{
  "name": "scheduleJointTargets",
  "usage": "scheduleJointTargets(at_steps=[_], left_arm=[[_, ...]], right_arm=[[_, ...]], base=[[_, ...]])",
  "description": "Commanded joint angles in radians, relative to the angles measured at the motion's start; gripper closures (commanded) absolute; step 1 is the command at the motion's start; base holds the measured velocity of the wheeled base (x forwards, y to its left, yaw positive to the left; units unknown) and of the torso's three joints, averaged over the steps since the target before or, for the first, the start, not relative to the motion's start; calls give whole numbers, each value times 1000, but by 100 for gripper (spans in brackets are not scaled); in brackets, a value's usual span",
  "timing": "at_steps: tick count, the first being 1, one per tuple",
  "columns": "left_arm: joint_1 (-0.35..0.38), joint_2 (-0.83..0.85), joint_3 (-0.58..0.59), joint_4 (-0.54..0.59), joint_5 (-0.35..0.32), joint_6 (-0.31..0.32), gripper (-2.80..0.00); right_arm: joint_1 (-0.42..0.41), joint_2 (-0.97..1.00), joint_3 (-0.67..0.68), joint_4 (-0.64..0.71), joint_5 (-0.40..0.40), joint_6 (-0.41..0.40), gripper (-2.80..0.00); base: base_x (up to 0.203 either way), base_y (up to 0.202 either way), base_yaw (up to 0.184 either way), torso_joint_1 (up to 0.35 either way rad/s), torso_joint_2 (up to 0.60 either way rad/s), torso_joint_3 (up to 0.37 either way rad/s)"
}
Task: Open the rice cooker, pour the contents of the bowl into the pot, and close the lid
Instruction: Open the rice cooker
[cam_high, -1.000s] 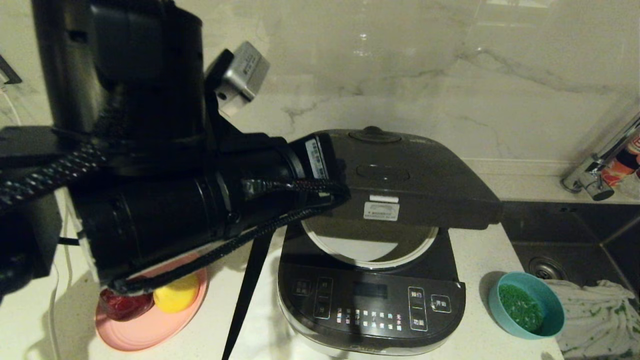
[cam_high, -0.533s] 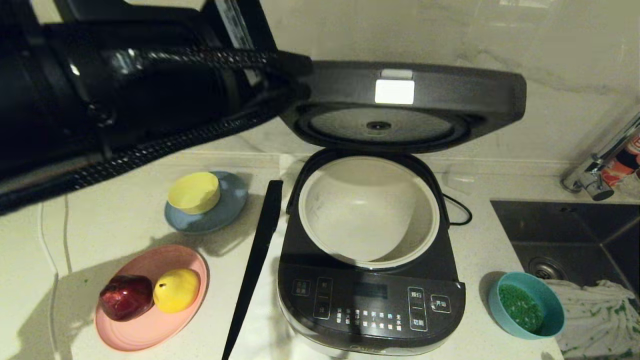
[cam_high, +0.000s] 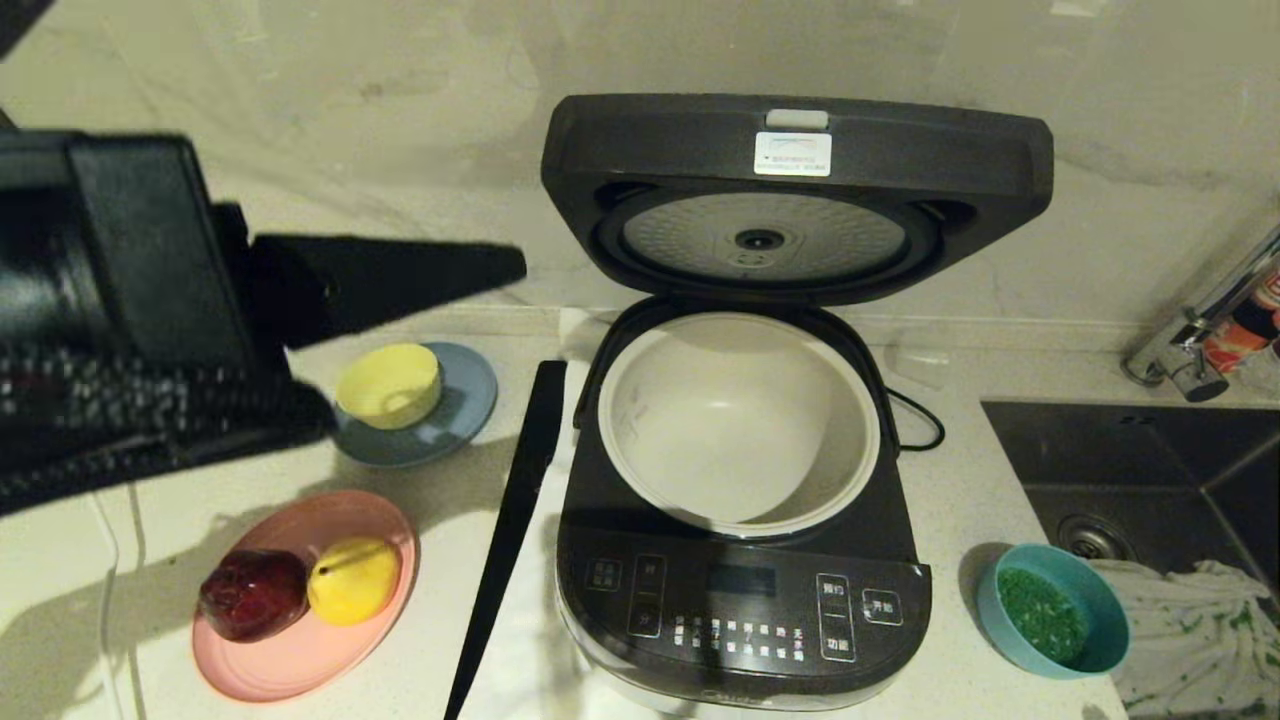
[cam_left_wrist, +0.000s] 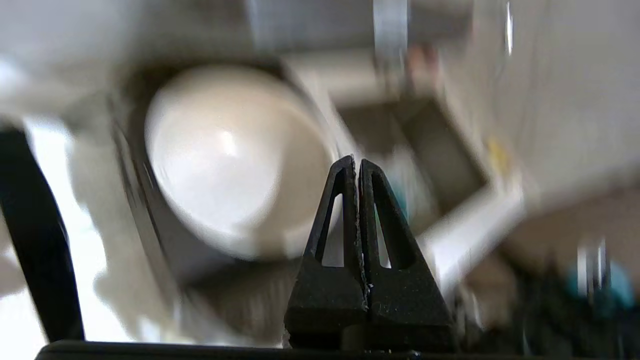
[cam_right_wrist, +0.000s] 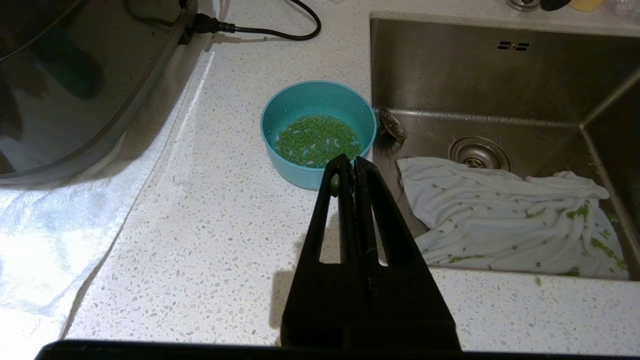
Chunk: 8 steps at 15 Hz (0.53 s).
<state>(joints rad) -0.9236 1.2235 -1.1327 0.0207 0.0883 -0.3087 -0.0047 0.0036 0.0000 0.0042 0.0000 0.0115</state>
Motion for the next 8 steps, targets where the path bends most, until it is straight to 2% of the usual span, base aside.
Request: scheduleJointTargets(at_steps=[1, 4, 7, 8], left_arm=[[-6, 0, 53, 5, -32, 1, 0], [-6, 122, 50, -40, -30, 45, 0], [-16, 258, 46, -221, -12, 64, 0], [-18, 302, 37, -261, 12, 70, 0]], right_arm=[[0, -1, 0, 0, 0, 0, 0], [0, -1, 0, 0, 0, 1, 0], [0, -1, 0, 0, 0, 1, 0], [0, -1, 0, 0, 0, 1, 0]], base=[[0, 0, 0, 0, 0, 0], [0, 0, 0, 0, 0, 0], [0, 0, 0, 0, 0, 0], [0, 0, 0, 0, 0, 0]])
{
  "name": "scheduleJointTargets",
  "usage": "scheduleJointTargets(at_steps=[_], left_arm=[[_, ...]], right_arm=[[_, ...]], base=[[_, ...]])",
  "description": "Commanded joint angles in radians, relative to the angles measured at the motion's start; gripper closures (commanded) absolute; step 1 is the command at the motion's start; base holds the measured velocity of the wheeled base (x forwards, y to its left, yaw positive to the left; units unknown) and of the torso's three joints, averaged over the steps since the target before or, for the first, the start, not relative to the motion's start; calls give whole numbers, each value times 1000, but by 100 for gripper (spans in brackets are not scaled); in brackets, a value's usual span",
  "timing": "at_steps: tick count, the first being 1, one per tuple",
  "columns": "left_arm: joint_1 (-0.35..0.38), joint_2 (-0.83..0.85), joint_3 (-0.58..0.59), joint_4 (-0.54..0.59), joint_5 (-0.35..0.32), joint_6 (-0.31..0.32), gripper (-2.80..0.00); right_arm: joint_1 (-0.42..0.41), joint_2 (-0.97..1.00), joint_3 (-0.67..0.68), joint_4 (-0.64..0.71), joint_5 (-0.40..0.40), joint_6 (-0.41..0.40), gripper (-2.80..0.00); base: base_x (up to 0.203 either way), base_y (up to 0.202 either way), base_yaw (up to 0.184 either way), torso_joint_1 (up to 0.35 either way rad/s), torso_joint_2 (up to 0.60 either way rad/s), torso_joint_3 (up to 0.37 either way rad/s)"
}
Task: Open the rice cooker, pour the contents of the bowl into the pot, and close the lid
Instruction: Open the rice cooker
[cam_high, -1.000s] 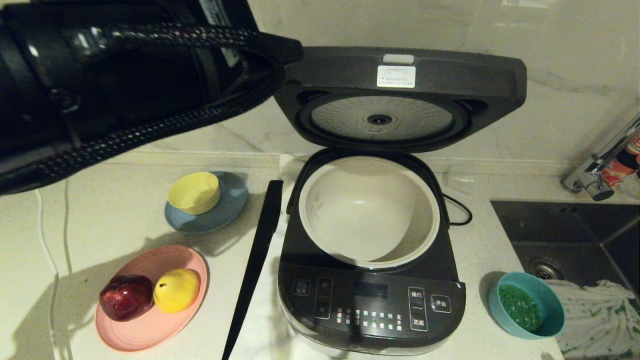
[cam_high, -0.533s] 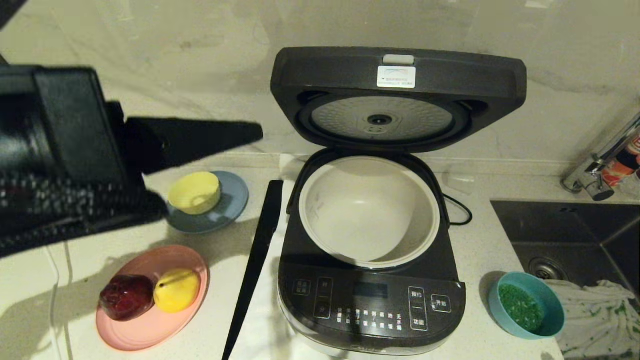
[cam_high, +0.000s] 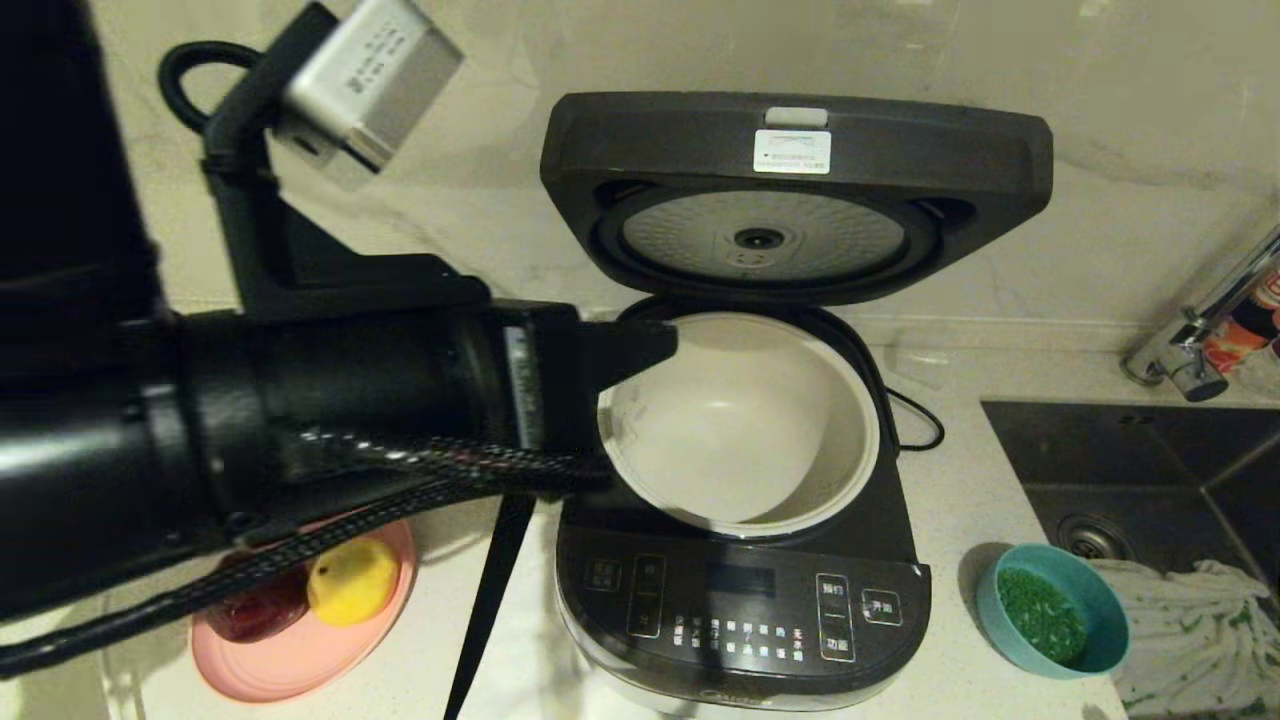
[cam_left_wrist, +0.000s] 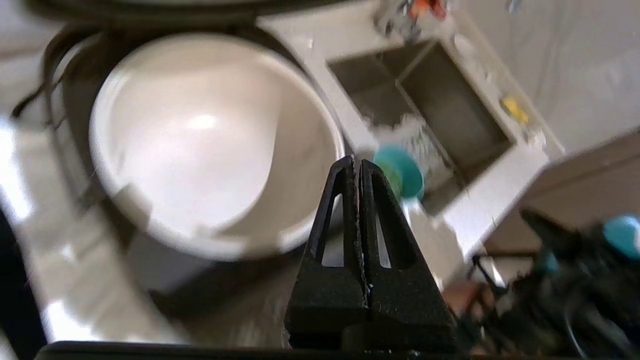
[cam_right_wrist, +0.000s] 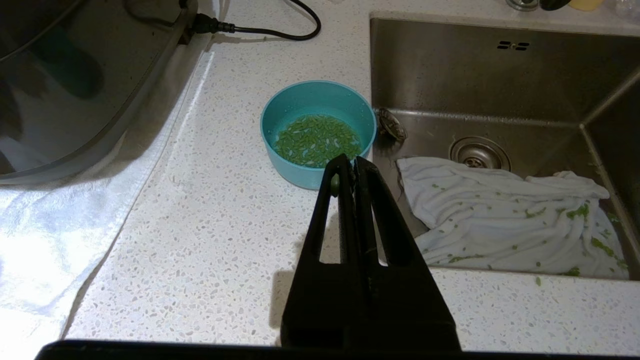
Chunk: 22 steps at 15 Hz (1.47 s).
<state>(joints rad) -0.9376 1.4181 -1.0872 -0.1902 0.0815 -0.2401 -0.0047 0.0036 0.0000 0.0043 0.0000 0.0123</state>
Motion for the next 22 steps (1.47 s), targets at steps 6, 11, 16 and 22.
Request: scheduleJointTargets(at_steps=[6, 11, 16, 22], left_arm=[[-1, 273, -128, -229, 197, 64, 0], [11, 367, -256, -304, 271, 134, 0], [41, 431, -323, -325, 274, 180, 0], [75, 487, -444, -368, 275, 215, 0]], right_arm=[[0, -1, 0, 0, 0, 0, 0], [0, -1, 0, 0, 0, 0, 0], [0, -1, 0, 0, 0, 0, 0], [0, -1, 0, 0, 0, 0, 0]], base=[[0, 0, 0, 0, 0, 0], [0, 0, 0, 0, 0, 0], [0, 0, 0, 0, 0, 0], [0, 0, 0, 0, 0, 0]])
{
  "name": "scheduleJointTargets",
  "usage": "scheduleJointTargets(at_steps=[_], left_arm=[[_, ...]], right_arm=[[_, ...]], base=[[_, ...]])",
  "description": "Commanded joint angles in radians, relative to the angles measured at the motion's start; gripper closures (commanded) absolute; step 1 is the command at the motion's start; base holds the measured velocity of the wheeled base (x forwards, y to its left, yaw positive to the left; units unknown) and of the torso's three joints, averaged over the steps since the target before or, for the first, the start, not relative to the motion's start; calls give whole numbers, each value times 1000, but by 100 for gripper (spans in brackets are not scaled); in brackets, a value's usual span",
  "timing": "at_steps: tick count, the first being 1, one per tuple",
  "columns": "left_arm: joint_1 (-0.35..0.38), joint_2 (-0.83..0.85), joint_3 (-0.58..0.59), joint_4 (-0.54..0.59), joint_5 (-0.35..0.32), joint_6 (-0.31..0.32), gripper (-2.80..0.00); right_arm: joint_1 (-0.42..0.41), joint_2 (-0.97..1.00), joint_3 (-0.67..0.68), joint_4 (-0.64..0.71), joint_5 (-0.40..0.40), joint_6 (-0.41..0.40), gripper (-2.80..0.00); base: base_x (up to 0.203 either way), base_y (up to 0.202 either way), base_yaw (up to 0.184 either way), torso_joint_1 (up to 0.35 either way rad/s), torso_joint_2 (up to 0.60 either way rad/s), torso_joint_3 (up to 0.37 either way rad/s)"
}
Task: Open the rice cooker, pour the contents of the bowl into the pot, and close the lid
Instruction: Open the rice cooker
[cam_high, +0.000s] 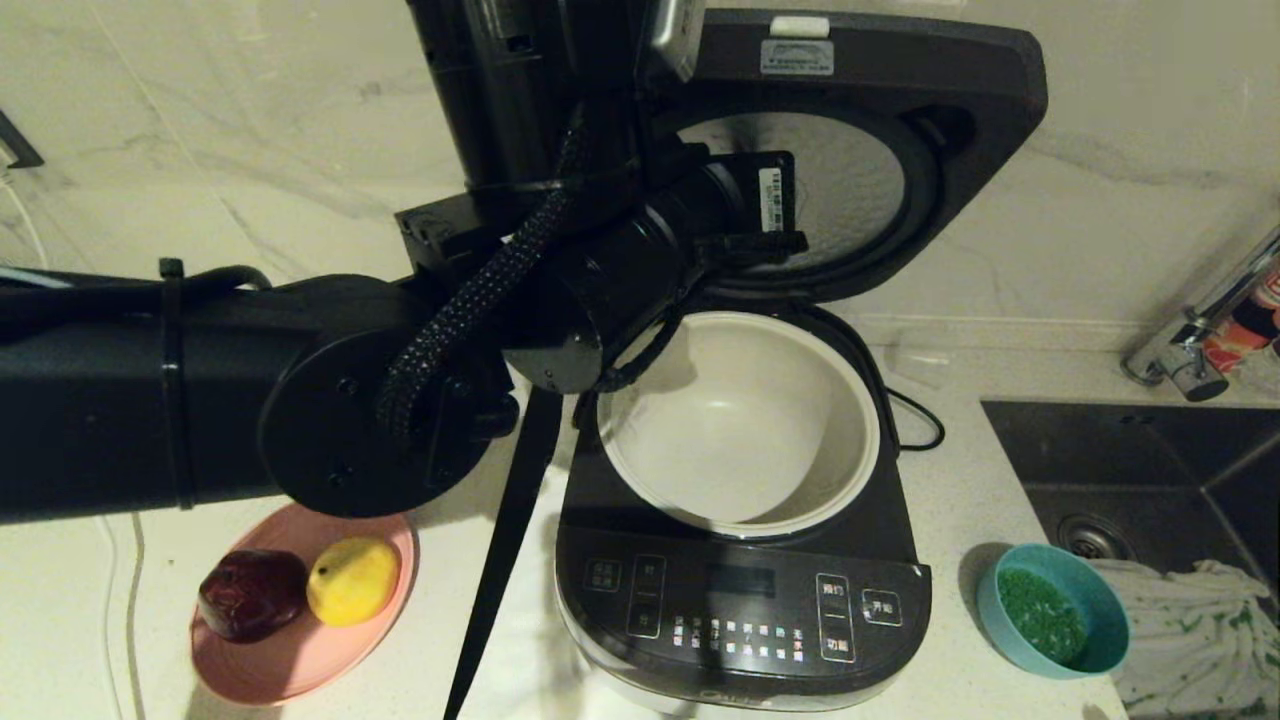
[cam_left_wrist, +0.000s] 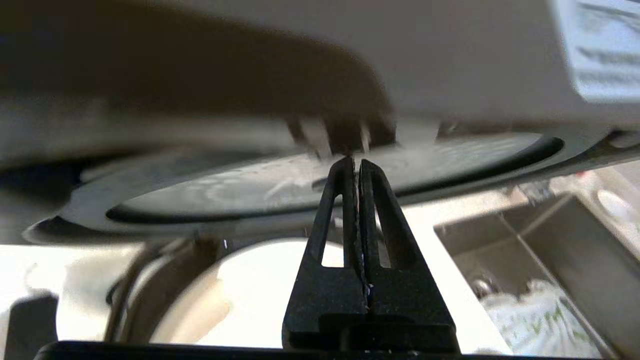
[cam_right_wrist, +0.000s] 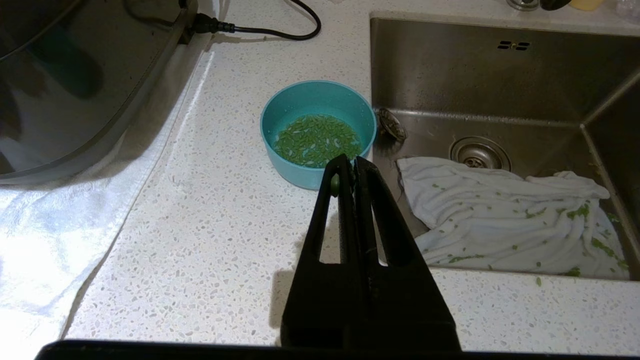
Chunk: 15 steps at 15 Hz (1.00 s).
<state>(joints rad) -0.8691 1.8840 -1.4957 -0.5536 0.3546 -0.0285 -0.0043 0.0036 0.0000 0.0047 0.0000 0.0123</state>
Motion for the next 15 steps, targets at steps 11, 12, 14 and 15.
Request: scheduleJointTargets(at_steps=[11, 12, 14, 15], left_arm=[[33, 96, -74, -37, 3, 73, 0], [39, 108, -77, -46, 2, 74, 0], [41, 116, -80, -60, 1, 78, 0], [41, 113, -80, -63, 3, 78, 0]], right_arm=[[0, -1, 0, 0, 0, 0, 0], [0, -1, 0, 0, 0, 0, 0], [0, -1, 0, 0, 0, 0, 0], [0, -1, 0, 0, 0, 0, 0]], base=[[0, 0, 0, 0, 0, 0], [0, 0, 0, 0, 0, 0], [0, 0, 0, 0, 0, 0], [0, 0, 0, 0, 0, 0]])
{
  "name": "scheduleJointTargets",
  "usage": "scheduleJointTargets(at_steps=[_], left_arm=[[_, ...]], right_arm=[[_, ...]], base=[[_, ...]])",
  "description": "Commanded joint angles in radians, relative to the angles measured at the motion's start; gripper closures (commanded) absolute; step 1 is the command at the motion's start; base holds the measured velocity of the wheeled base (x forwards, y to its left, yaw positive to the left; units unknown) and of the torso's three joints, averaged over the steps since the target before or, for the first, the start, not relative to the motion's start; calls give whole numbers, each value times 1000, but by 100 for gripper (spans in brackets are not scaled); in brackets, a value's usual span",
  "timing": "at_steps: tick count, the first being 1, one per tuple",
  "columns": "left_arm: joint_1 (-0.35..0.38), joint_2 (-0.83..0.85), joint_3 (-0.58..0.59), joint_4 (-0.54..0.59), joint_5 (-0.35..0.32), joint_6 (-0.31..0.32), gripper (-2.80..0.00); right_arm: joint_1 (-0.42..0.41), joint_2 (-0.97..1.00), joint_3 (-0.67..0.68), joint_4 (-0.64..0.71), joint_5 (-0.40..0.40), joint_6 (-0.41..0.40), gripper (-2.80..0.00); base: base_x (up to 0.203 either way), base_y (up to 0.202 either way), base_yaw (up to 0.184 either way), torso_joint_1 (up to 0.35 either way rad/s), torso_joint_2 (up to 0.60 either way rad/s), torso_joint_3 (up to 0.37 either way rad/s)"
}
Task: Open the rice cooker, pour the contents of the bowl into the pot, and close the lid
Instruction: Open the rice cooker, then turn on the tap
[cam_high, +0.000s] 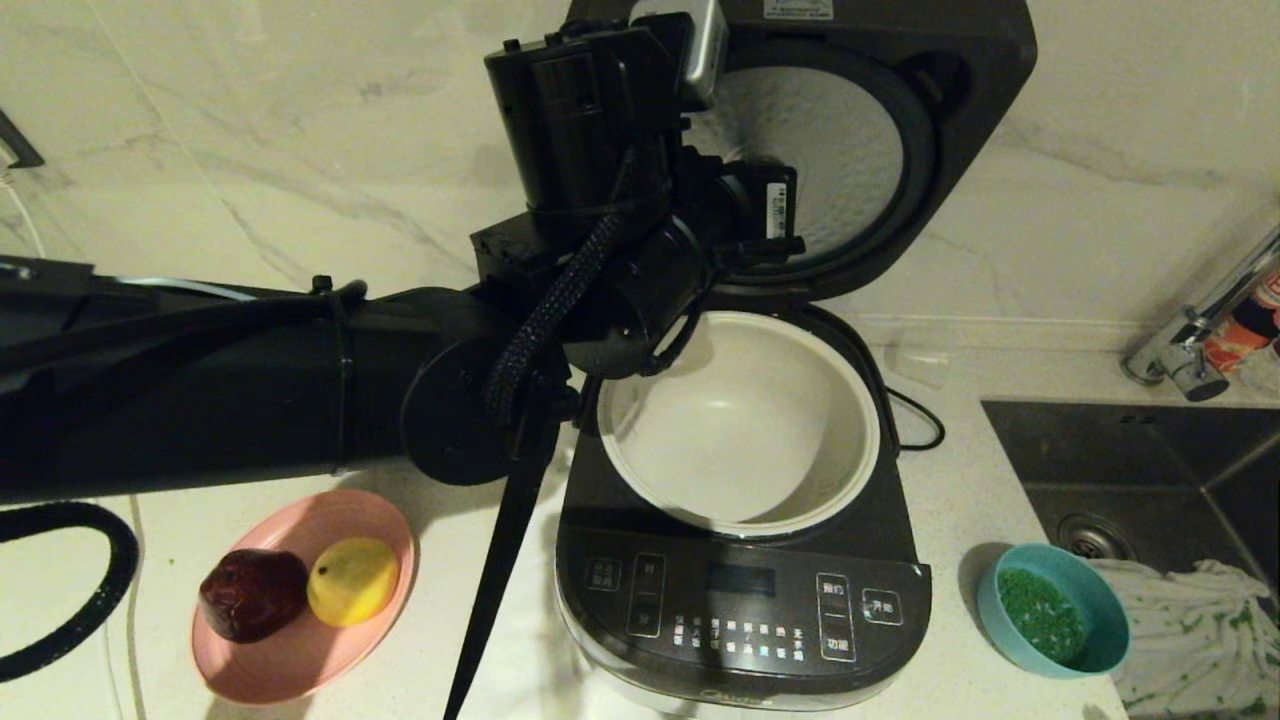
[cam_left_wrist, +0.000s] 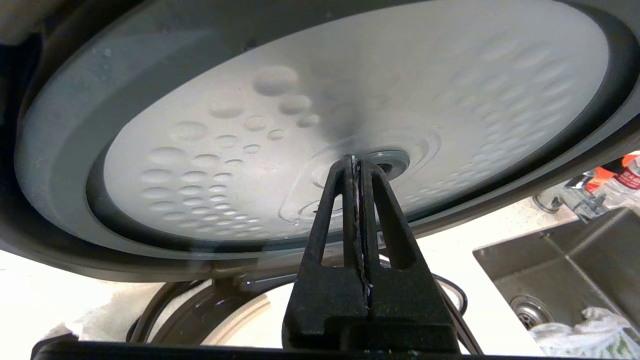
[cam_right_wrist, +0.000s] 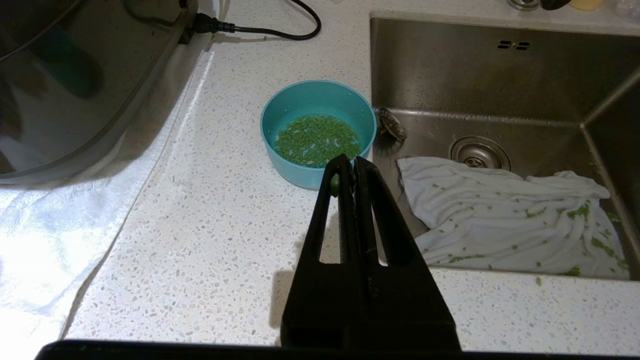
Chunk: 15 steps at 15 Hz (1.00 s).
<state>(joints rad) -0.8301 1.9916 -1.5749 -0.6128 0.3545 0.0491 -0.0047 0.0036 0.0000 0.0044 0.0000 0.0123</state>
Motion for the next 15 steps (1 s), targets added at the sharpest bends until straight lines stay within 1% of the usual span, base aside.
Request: scheduleJointTargets(at_steps=[1, 3, 6, 7, 11, 13, 14, 15], left_arm=[[2, -1, 0, -5, 3, -2, 0], [0, -42, 17, -3, 3, -7, 0], [-23, -165, 96, 15, 31, -10, 0], [-27, -216, 144, 29, 38, -11, 0], [-31, -456, 396, 64, 46, -9, 0], [-25, -567, 494, 83, 59, 2, 0], [-7, -649, 536, 104, 71, 11, 0], [31, -724, 575, 139, 81, 18, 0]], right_arm=[[0, -1, 0, 0, 0, 0, 0], [0, -1, 0, 0, 0, 0, 0], [0, -1, 0, 0, 0, 0, 0], [0, -1, 0, 0, 0, 0, 0], [0, -1, 0, 0, 0, 0, 0], [0, -1, 0, 0, 0, 0, 0], [0, -1, 0, 0, 0, 0, 0], [0, -1, 0, 0, 0, 0, 0]], base=[[0, 0, 0, 0, 0, 0], [0, 0, 0, 0, 0, 0], [0, 0, 0, 0, 0, 0], [0, 0, 0, 0, 0, 0], [0, 0, 0, 0, 0, 0], [0, 0, 0, 0, 0, 0], [0, 0, 0, 0, 0, 0], [0, 0, 0, 0, 0, 0]])
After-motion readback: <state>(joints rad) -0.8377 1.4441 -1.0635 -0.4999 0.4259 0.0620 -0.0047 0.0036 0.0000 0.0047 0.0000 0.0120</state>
